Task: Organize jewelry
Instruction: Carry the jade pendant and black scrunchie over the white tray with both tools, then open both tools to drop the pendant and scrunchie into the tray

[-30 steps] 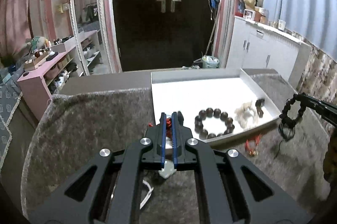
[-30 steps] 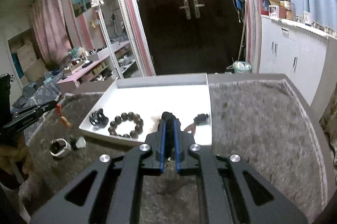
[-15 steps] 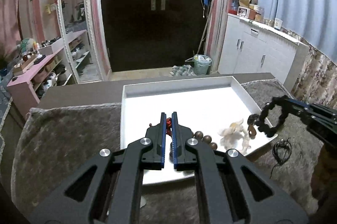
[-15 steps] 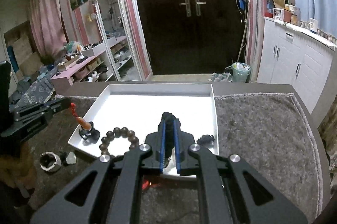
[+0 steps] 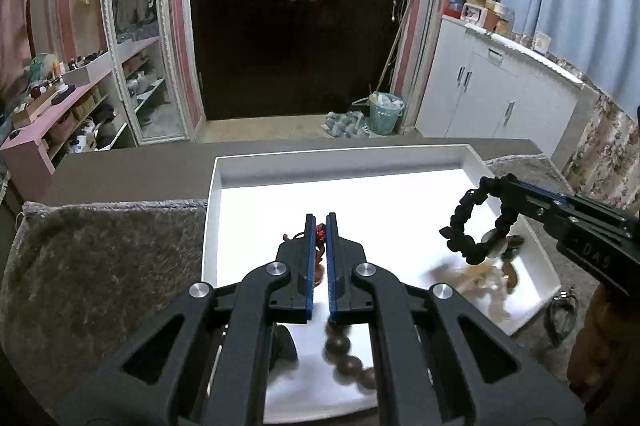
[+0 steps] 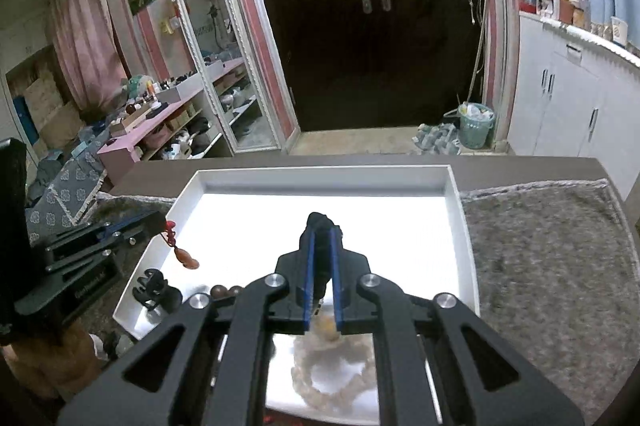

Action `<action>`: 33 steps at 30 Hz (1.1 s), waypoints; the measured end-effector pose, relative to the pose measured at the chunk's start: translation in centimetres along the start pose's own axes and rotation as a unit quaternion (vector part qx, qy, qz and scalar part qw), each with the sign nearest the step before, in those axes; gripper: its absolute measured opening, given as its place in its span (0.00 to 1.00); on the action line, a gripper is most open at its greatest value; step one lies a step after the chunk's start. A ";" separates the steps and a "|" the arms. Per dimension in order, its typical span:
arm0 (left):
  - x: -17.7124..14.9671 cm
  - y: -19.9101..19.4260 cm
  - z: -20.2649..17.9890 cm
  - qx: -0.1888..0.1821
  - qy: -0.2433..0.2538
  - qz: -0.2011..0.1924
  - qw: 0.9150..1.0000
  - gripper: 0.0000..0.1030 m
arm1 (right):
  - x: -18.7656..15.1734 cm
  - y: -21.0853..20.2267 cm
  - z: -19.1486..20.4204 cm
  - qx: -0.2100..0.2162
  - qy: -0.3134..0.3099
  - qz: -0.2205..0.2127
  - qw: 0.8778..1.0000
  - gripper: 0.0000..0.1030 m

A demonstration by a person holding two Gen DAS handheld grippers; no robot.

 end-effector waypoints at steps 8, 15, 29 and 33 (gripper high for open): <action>-1.1 3.9 2.8 0.047 -0.019 0.039 0.998 0.02 | -1.8 3.6 -0.9 -0.013 0.001 0.039 0.999 0.07; -2.0 5.5 3.4 0.069 -0.018 0.063 0.995 0.02 | -2.8 5.1 -1.2 -0.022 0.000 0.071 0.997 0.07; -2.2 6.2 3.1 0.063 -0.020 0.066 0.996 0.04 | -3.1 5.7 -0.8 -0.023 0.004 0.073 0.997 0.10; -2.1 5.7 3.2 0.052 -0.027 0.064 0.996 0.09 | -3.0 5.8 -1.2 -0.023 0.009 0.073 0.997 0.11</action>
Point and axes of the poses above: each gripper's, at about its wrist camera, not at the fingertips, and y roughly the way its jaws point, z to its left, x to its top, the point moved 1 cm from there along y, roughly the way its jaws point, and after that the axes turned 9 degrees about -y, right-handed, at the moved point
